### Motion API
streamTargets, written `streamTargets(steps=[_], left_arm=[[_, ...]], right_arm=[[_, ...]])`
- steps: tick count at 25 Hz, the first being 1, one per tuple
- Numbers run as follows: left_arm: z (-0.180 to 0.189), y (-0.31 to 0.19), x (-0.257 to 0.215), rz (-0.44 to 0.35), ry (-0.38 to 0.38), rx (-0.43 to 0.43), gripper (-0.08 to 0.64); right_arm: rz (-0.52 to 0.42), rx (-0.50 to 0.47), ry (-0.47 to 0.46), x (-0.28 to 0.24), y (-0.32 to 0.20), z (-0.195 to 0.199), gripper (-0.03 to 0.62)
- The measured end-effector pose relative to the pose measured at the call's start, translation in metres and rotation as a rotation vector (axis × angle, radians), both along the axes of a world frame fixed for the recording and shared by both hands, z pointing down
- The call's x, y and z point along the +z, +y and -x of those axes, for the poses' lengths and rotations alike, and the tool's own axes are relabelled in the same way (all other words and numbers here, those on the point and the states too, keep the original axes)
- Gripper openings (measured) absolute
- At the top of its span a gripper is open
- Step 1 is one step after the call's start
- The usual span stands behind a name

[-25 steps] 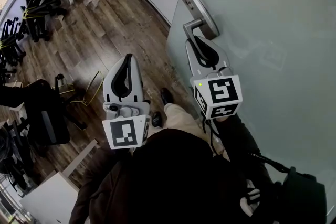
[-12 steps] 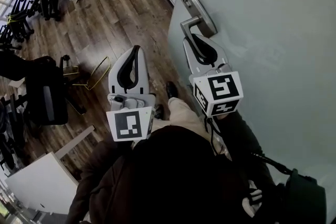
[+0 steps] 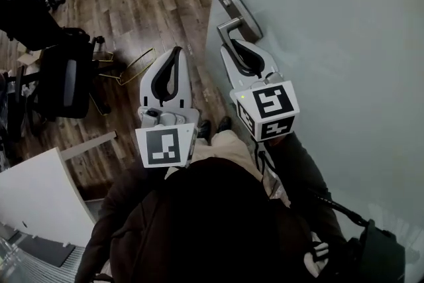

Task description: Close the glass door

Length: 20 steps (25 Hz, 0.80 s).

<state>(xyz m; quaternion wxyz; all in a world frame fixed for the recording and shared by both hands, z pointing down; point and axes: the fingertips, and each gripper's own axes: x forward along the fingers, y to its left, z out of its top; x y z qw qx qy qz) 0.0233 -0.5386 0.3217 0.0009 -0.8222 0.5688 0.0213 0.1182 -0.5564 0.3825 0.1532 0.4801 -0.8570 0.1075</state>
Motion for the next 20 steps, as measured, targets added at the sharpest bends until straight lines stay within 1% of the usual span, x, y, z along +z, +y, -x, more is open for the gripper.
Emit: streamTargets(steps=[4,8,9,11,13,16,20], left_arm=[[0.022,0.025,-0.007,-0.021,-0.048,-0.051,-0.003],[0.045,0.048,-0.005,-0.005,-0.056,-0.135,-0.004],[0.056,0.063,-0.005,0.001,-0.051,-0.159,-0.003],[0.088,0.114,-0.010,0.009,-0.039,-0.209,-0.004],[0.117,0.160,-0.019,0.007,-0.046,-0.252,-0.003],[0.133,0.184,-0.021,0.020,-0.045,-0.309,-0.004],[0.161,0.216,-0.016,0.052,-0.009,-0.394,-0.003]], right_arm=[[0.015,-0.079,-0.009,-0.003,0.021,0.042,0.063],[0.019,-0.153,-0.011,-0.006,0.035,0.078,0.063],[0.016,-0.173,-0.013,-0.007,0.046,0.090,0.063],[0.004,-0.215,-0.011,-0.014,0.087,0.124,0.063],[-0.011,-0.254,-0.010,-0.024,0.125,0.156,0.063],[-0.015,-0.309,-0.023,-0.026,0.141,0.176,0.063],[-0.003,-0.390,-0.036,-0.023,0.173,0.205,0.063]])
